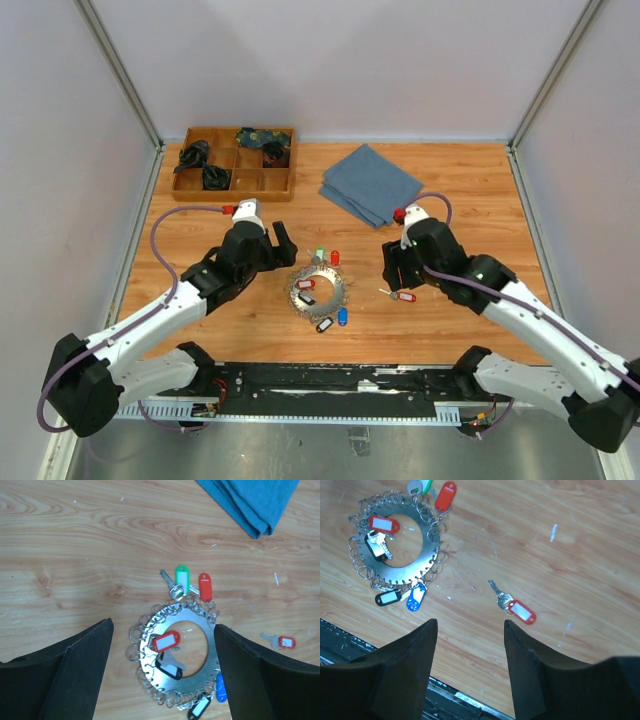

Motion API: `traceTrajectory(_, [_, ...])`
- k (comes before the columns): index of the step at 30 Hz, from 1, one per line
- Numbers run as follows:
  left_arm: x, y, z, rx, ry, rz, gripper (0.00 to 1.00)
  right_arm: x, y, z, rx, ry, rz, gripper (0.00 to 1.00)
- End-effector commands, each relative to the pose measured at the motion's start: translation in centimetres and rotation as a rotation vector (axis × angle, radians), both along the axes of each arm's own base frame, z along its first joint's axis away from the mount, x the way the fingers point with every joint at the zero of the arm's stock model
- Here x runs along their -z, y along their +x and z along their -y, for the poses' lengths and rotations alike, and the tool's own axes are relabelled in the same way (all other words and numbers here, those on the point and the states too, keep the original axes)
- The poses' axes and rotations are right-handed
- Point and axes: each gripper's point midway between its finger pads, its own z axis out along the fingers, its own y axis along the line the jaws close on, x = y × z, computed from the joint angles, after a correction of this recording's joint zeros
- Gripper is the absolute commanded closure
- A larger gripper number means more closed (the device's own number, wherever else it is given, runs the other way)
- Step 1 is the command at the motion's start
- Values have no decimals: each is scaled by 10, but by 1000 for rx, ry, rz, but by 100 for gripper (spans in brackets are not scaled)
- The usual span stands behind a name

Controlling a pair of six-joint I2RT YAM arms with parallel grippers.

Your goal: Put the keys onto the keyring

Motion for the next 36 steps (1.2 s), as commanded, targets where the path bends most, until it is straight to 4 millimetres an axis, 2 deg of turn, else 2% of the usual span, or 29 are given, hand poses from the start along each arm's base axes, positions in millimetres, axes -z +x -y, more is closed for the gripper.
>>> traceTrajectory(1, [0,4,0,88,0,37,15,21,8,-40,7,219,-150,46])
traceTrajectory(7, [6,7,0,124,47,65,19,69,20,-66,117,321,-289,58])
traceTrajectory(10, [12,9,-7,112,94,73,19,88,28,-77,162,350,-332,64])
traceTrajectory(15, [20,9,-5,123,92,69,21,118,39,-78,264,330,-374,66])
traceTrajectory(23, [20,10,-2,136,87,79,21,137,48,-83,326,343,-398,68])
traceTrajectory(30, [17,11,-3,131,86,87,21,155,47,-93,322,354,-452,70])
traceTrajectory(36, [20,10,-3,135,90,82,21,162,47,-100,312,378,-478,71])
